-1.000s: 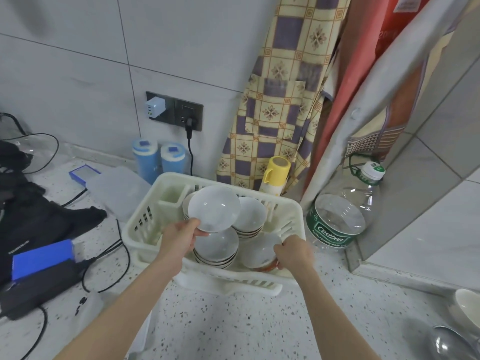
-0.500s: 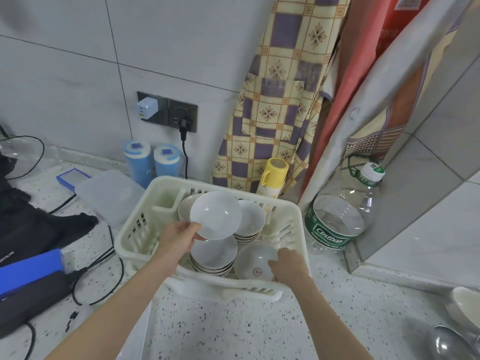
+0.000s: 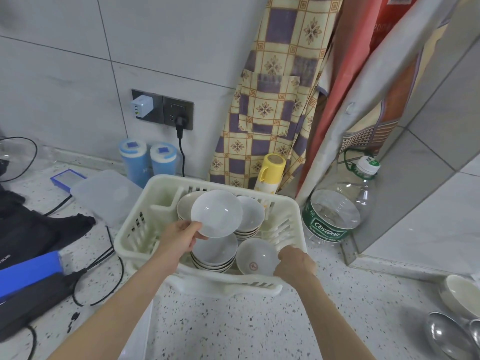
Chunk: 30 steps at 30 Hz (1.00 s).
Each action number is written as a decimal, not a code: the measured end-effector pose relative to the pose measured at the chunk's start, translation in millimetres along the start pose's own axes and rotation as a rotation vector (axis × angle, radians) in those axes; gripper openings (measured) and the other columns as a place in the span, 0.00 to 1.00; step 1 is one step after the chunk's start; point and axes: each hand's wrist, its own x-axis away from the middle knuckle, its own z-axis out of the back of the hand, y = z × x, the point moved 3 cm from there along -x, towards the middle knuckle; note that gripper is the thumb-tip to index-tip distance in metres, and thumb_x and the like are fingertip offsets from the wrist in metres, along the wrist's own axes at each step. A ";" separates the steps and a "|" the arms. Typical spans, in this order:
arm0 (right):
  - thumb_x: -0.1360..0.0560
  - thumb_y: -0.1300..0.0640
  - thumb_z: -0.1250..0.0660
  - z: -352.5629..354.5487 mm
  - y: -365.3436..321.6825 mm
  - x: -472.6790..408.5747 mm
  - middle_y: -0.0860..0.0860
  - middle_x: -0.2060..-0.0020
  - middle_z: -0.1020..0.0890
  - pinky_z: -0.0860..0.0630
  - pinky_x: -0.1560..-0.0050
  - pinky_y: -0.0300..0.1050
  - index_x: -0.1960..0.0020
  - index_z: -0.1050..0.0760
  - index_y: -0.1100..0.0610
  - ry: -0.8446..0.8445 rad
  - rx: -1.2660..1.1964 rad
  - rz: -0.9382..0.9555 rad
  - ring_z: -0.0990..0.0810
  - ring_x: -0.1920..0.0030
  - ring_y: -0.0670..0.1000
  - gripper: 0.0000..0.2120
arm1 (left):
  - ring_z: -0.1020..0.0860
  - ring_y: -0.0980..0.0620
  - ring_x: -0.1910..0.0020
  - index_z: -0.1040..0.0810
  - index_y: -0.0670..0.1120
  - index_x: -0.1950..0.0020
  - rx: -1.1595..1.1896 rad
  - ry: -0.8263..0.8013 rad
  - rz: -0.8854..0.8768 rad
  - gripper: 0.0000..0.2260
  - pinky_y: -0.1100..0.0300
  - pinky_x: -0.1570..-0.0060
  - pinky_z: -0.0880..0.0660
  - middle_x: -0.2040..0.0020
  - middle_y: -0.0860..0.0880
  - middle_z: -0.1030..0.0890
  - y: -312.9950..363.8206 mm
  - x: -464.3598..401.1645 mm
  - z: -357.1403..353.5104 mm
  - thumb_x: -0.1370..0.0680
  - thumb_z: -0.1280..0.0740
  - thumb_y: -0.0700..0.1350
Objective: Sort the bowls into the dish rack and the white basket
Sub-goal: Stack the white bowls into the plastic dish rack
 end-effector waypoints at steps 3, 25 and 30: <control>0.27 0.58 0.31 -0.5 -0.2 -0.3 0.49 0.46 0.20 0.28 0.56 0.40 0.37 0.27 0.52 0.004 -0.007 -0.012 0.20 0.46 0.50 0.19 | 0.36 0.54 0.76 0.20 0.39 0.54 -0.024 -0.023 0.001 0.05 0.68 0.78 0.38 0.72 0.48 0.18 -1.3 -0.4 -0.6 0.23 0.35 0.38; 0.27 0.43 0.31 -2.0 8.2 12.8 0.43 0.50 0.17 0.29 0.61 0.38 0.42 0.23 0.44 0.124 -0.348 0.051 0.20 0.53 0.45 0.15 | 0.37 0.55 0.76 0.18 0.43 0.56 -0.100 -0.175 -0.012 0.06 0.67 0.76 0.39 0.71 0.47 0.19 0.9 7.6 -2.1 0.22 0.34 0.40; 0.24 0.43 0.34 -1.7 18.9 22.3 0.40 0.66 0.16 0.26 0.60 0.41 0.58 0.18 0.41 0.134 -0.886 0.200 0.19 0.61 0.43 0.07 | 0.37 0.57 0.78 0.18 0.47 0.61 -0.108 -0.242 -0.037 0.10 0.68 0.77 0.39 0.75 0.51 0.22 5.9 11.5 -14.1 0.22 0.34 0.42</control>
